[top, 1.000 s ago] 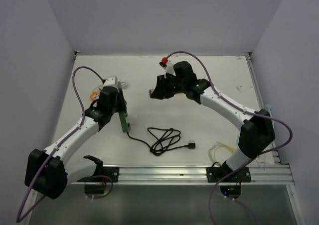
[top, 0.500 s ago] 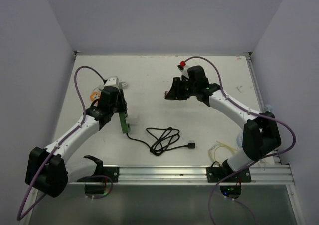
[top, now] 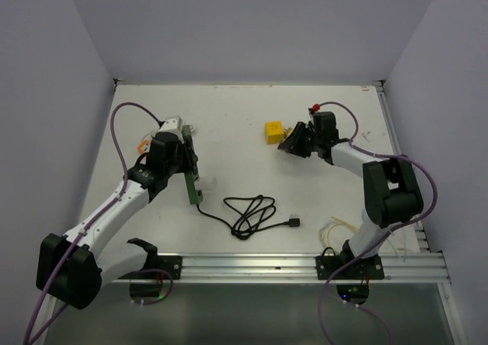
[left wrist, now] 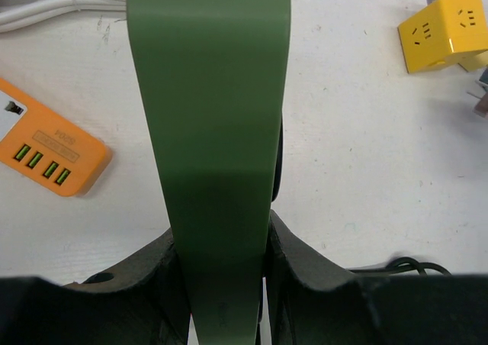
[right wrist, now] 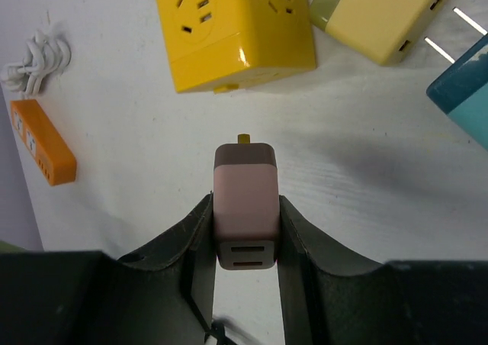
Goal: Pull the plug off the socket
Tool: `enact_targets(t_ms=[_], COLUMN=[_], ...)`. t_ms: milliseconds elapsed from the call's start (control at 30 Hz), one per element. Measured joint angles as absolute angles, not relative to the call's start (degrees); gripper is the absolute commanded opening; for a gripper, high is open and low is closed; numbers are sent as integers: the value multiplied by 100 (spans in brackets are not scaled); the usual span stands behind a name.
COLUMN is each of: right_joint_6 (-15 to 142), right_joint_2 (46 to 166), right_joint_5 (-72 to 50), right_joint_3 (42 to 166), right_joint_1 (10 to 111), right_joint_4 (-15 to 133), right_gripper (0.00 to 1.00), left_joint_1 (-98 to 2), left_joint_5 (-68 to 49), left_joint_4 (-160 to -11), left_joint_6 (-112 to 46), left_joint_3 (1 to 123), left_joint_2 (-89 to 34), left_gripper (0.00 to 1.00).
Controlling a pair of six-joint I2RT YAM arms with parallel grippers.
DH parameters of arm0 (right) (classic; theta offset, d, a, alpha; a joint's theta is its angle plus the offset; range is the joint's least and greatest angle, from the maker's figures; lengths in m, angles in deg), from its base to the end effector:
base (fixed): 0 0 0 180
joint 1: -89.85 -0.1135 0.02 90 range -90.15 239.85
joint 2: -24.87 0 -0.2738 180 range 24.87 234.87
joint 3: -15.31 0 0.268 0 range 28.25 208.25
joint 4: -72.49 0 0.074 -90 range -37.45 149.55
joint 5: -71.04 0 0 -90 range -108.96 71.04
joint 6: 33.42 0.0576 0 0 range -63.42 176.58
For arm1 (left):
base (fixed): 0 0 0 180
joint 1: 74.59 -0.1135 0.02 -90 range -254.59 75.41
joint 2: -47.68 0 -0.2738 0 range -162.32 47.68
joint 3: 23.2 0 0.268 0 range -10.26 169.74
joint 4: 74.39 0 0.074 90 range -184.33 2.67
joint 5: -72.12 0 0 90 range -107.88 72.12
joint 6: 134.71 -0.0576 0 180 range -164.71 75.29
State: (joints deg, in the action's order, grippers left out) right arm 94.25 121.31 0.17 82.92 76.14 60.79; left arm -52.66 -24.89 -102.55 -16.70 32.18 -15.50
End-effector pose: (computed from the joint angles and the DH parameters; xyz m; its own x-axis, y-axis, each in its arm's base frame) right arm 0.3677 0.1091 0.1729 -0.7844 0.4029 -0.4715 0.0170 0.7739 0.6331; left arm 0.2514 -0.0936 0.2444 -0.6120 -0.2561 -0.7483 -0.0095 0.9484 -0.3169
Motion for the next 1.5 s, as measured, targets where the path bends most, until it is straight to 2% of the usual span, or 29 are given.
enact_targets(t_ms=[67,167,233,267,333,367,467,567,700,1000,1167,1500], right_joint_6=[9554,9698,9770,9783,9825,9831,9818,9740,9545,8937,8430,8175], right_joint_2=[12470,12914,13126,13185,13253,13259,13248,13207,12940,11596,10971,11030], right_joint_5=[28,57,76,92,129,144,203,153,-68,-453,-433,120], right_joint_3=[8388,8526,8557,8557,8557,8557,8596,8637,8578,8246,8288,8823], right_joint_1=[7642,7651,7664,7675,7706,7727,7824,7904,7944,7765,6919,5286], right_joint_4=[6271,6483,6612,6653,6704,6710,6809,6767,6393,5512,5335,5314], right_gripper=[2,9,25,41,55,67,83,91,95,95,95,99], left_joint_1=[-5266,-5266,-5266,-5266,-5266,-5266,-5266,-5266,-5266,-5266,-5266,-5266], left_joint_5=[-2451,-2412,-2386,-2375,-2344,-2331,-2301,-2259,-2235,-2126,-2045,-1896], left_joint_4=[-10253,-10257,-10268,-10275,-10290,-10290,-10288,-10288,-10286,-10273,-10262,-10157], left_joint_6=[-1670,-1672,-1672,-1672,-1672,-1672,-1675,-1677,-1677,-1675,-1672,-1627], left_joint_3=[3218,3218,3218,3218,3218,3218,3218,3218,3218,3218,3218,3244], left_joint_2=[-1509,-1480,-1476,-1476,-1476,-1476,-1476,-1476,-1476,-1541,-1653,-1677], left_gripper=[0,0,0,0,0,0,0,0,0,0,0,0])
